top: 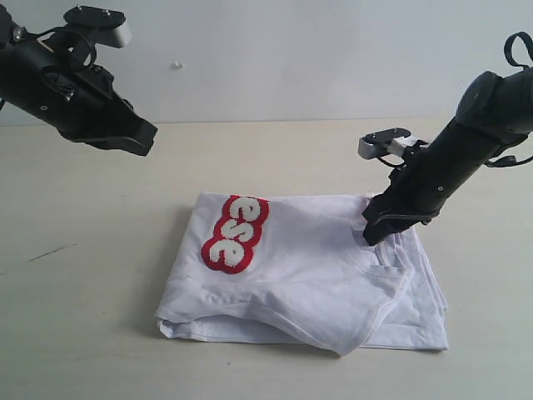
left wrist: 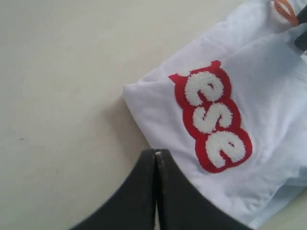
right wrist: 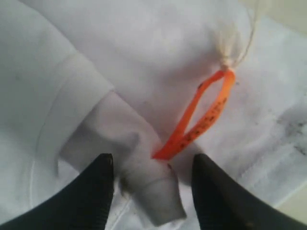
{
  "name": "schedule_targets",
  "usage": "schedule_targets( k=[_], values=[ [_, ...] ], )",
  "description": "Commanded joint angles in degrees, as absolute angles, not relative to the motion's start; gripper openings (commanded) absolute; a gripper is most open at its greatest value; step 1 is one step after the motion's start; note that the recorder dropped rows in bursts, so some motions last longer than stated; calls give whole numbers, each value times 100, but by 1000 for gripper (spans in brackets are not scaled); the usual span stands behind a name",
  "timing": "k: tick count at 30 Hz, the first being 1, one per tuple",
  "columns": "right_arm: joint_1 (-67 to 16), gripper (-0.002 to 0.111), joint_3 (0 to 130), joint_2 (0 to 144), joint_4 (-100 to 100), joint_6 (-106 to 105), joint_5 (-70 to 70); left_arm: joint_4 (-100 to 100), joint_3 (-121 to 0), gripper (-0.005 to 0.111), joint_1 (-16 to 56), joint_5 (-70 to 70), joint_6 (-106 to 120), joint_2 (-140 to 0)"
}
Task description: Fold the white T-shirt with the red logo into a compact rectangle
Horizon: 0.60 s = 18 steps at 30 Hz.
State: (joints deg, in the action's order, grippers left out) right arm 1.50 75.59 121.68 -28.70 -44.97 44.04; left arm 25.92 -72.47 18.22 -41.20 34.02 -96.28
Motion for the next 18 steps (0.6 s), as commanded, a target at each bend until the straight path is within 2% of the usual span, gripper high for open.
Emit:
schedule_targets(
  k=[1, 3, 6, 8, 9, 18],
  values=[
    [139, 49, 7571, 12153, -2852, -4434, 4345, 2627, -7217, 0, 1810, -4057, 3421, -9573],
    [139, 43, 7571, 12145, -2852, -4373, 4369, 2627, -7217, 0, 1810, -4043, 3421, -9573],
    [139, 21, 7571, 12145, -2852, -4466, 4570, 2627, -7217, 0, 1810, -4043, 3421, -9573],
    [139, 3, 7571, 12145, -2873, -4678, 4790, 2627, -7217, 0, 1810, -4043, 3421, -9573],
    [139, 0, 7585, 12142, -2872, -4760, 4863, 2627, -7217, 0, 1810, -4043, 3421, -9573],
    [-82, 0, 8117, 11435, -2498, -4847, 5383, 2627, -7217, 0, 1810, -3890, 3446, -9573]
  ],
)
